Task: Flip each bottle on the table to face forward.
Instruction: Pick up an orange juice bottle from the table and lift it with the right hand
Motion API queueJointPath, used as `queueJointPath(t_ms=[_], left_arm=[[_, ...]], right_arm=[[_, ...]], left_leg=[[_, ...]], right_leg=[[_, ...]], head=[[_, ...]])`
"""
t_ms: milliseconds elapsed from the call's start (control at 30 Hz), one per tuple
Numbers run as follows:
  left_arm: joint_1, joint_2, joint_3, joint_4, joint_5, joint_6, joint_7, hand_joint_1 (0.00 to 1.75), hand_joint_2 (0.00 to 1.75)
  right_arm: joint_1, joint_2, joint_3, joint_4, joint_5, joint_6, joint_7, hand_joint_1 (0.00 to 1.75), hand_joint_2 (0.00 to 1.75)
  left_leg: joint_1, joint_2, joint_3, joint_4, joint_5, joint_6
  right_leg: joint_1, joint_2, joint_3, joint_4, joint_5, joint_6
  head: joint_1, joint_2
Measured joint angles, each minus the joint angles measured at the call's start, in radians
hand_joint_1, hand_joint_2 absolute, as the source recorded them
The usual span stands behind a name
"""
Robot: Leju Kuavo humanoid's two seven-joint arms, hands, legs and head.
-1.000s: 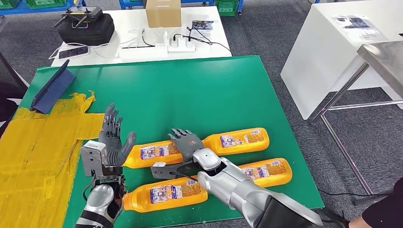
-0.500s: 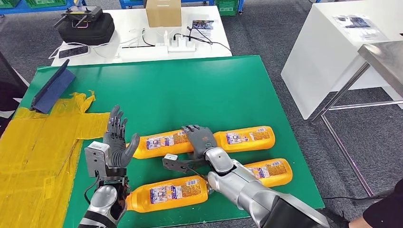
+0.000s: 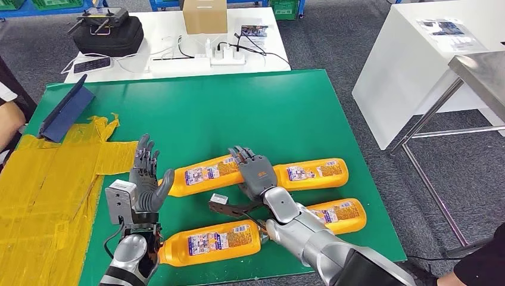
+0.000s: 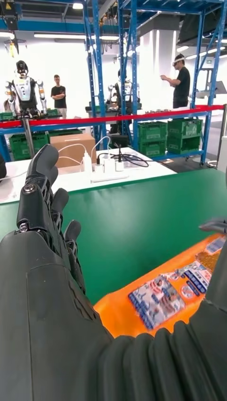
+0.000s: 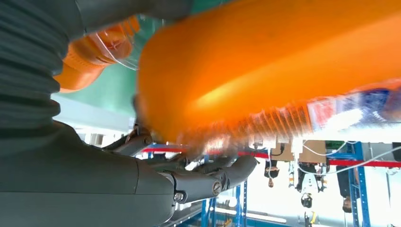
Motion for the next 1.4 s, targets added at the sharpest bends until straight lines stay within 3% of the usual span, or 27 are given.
queueJointPath(t_ms=[167, 367, 467, 700, 1033, 1400], left_arm=[[0.004, 0.000, 0.000, 0.000, 0.002, 0.004, 0.000, 0.00, 1.75], [-0.001, -0.001, 0.000, 0.004, 0.003, 0.000, 0.003, 0.00, 1.75], [-0.011, -0.002, 0.000, 0.011, 0.002, -0.005, 0.003, 0.00, 1.75], [-0.015, -0.005, 0.000, 0.022, 0.002, -0.007, 0.003, 0.00, 1.75], [-0.016, -0.008, -0.001, 0.031, -0.001, -0.019, 0.003, 0.00, 1.75], [-0.024, -0.015, -0.007, 0.045, -0.001, -0.025, 0.003, 0.00, 1.75]], right_arm=[[-0.002, 0.002, 0.000, 0.000, 0.031, 0.089, 0.032, 0.00, 1.75], [-0.056, 0.025, 0.000, 0.004, 0.055, 0.480, 0.062, 0.00, 1.75], [-0.078, 0.036, 0.000, 0.005, 0.060, 0.571, 0.056, 0.00, 1.75], [-0.083, 0.044, 0.001, 0.005, 0.063, 0.580, 0.052, 0.00, 1.75], [-0.082, 0.043, 0.058, 0.007, 0.181, 0.443, -0.009, 0.00, 1.75], [-0.082, 0.042, 0.078, 0.007, 0.179, 0.422, -0.049, 0.00, 1.75]], left_leg=[[0.000, 0.000, 0.000, 0.000, 0.000, 0.000], [0.000, 0.003, 0.004, 0.000, 0.000, 0.000], [0.000, 0.002, 0.007, 0.000, -0.001, -0.001], [0.000, 0.002, 0.007, 0.000, -0.001, -0.001], [0.000, 0.002, 0.007, 0.000, -0.001, -0.001], [0.000, 0.002, 0.006, 0.000, -0.001, -0.001]], right_leg=[[0.000, 0.000, 0.000, 0.000, 0.000, 0.000], [0.000, 0.001, -0.002, 0.000, 0.000, 0.000], [0.000, 0.001, -0.005, 0.000, -0.001, -0.001], [0.000, 0.001, 0.002, 0.000, 0.000, 0.000], [0.000, 0.001, 0.004, 0.000, 0.000, 0.000], [0.000, 0.001, 0.004, 0.000, 0.000, 0.000]], head=[[0.000, 0.000], [0.000, 0.000], [0.000, 0.000], [0.000, 0.000], [0.000, 0.000], [0.000, 0.000]])
